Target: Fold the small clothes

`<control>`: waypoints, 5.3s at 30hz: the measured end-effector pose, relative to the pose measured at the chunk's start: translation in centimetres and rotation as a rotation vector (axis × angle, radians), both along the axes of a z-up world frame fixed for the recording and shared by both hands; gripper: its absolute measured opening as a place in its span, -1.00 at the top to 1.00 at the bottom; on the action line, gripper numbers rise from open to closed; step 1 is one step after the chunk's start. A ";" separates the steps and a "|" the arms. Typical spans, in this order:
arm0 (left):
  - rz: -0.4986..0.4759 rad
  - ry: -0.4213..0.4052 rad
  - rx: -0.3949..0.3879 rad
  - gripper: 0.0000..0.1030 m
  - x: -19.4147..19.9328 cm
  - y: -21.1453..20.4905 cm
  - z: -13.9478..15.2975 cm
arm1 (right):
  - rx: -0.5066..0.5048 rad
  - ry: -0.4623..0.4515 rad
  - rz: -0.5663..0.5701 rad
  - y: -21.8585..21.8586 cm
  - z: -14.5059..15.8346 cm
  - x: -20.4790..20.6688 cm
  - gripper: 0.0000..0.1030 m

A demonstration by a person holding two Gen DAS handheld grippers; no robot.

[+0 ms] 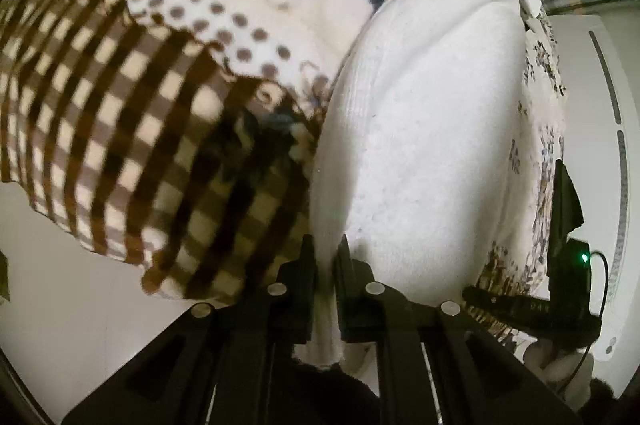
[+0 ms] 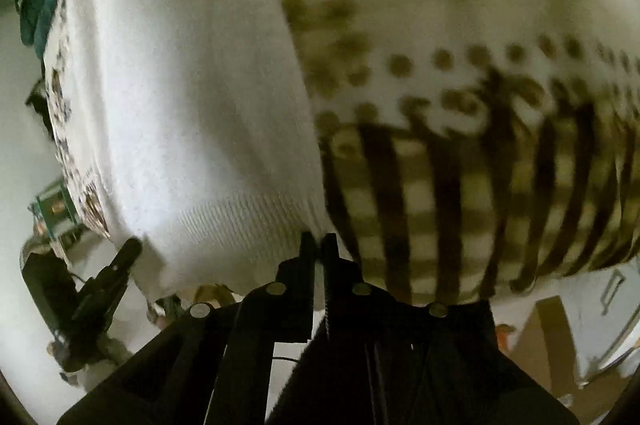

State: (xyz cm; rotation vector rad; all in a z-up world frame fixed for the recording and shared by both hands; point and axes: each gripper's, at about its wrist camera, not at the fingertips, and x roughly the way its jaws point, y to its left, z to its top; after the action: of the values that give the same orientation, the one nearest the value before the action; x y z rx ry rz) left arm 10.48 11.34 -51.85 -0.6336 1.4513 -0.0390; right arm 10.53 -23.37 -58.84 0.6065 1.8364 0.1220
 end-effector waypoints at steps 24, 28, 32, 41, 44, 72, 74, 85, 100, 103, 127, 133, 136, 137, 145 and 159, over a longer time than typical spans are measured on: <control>0.083 -0.019 0.000 -0.16 2.7 3.3 2.6 | 0.043 0.029 0.164 3.8 -0.4 -3.6 0.04; 0.084 -0.164 -0.056 -0.17 9.5 2.7 6.1 | 0.071 -0.065 0.131 1.6 4.5 -0.6 -0.31; 0.042 -0.251 -0.098 -0.17 20.6 0.7 5.6 | 0.064 -0.161 0.038 -0.8 7.8 5.6 -0.31; -0.188 -0.225 -0.024 0.88 37.2 -3.3 -1.7 | -0.021 -0.322 -0.147 -3.5 6.4 24.0 -0.31; -0.181 -0.333 -0.029 0.89 37.1 -2.6 0.5 | -0.026 -0.320 -0.199 -4.0 5.0 28.3 -0.31; -0.125 -0.255 -0.190 -0.10 31.4 2.9 1.3 | 0.044 -0.272 -0.092 -1.6 4.0 30.5 -0.32; -0.136 -0.228 -0.204 -0.10 27.6 2.8 2.1 | 0.076 -0.255 -0.089 -2.0 4.8 27.9 -0.38; -0.142 0.026 -0.196 -0.17 7.6 1.5 -2.1 | 0.214 0.006 -0.037 -2.6 1.3 4.5 -0.39; -0.091 0.017 -0.233 0.80 1.4 -1.1 -3.8 | 0.447 0.074 -0.277 3.5 -7.3 -5.3 0.32; -0.047 -0.012 -0.264 0.80 1.1 -0.2 -1.9 | 0.446 0.027 -0.279 3.5 -6.0 -5.4 0.68; -0.037 -0.294 -0.377 0.75 36.1 -2.3 5.1 | 0.313 -0.438 -0.323 -2.4 9.7 29.8 0.73; 0.077 -0.290 -0.436 -0.20 37.7 1.3 4.0 | 0.306 -0.365 -0.311 -2.6 6.4 36.5 0.29; 0.044 -0.318 -0.330 -0.20 37.6 2.1 4.5 | 0.269 -0.419 -0.310 -3.5 7.3 35.9 -0.35; 0.000 -0.327 -0.281 -0.20 37.6 1.7 4.7 | 0.248 -0.432 -0.304 -3.8 7.6 35.7 -0.35; -0.354 -0.260 0.018 0.95 39.9 -6.0 0.2 | 0.076 -0.412 -0.204 -3.6 5.8 33.8 -0.35; -0.168 -0.342 -0.058 0.96 41.0 -1.0 3.5 | -0.080 -0.556 -0.117 -1.3 9.4 34.8 0.87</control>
State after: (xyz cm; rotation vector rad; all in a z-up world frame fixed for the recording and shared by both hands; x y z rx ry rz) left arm 51.43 10.34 -48.33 -0.5211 1.1706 -0.3075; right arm 45.33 -24.71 -49.47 0.5550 1.2600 0.1239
